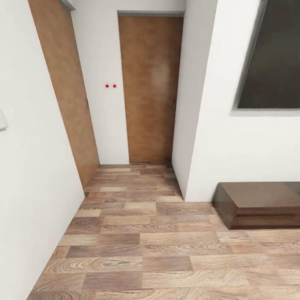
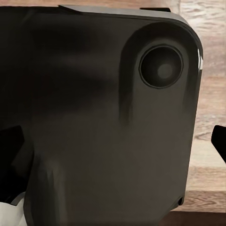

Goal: In the bedroom, move the book from the bed onto either nightstand, and place the two sandals side by side next to the bed.

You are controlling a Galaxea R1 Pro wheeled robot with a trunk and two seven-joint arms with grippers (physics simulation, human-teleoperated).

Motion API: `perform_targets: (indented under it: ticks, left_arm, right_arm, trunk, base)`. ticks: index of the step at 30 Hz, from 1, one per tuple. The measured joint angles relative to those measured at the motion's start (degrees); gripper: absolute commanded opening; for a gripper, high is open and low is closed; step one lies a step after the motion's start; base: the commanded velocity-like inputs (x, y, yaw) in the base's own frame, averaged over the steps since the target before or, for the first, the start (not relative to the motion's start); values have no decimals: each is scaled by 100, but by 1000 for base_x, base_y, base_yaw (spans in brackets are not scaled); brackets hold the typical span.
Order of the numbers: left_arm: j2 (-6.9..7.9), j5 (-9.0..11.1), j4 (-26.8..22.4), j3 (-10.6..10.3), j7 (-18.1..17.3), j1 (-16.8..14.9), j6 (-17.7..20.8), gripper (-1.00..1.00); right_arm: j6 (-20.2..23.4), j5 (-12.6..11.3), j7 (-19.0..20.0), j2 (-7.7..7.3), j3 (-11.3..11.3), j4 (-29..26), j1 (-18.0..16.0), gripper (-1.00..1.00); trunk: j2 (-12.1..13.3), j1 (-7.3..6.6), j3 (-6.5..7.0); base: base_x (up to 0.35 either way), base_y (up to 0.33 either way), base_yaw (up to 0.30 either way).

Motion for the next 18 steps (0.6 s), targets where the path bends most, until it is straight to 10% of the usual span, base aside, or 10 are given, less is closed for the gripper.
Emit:
perform_targets:
  ticks: [18]
  left_arm:
    - [-2, -2, 0, 2, 0, 0, 0, 100]
  right_arm:
    - [0, 0, 1, 5, 1, 4, 0, 100]
  trunk:
    - [0, 0, 0]
  base:
    - [0, 0, -157]
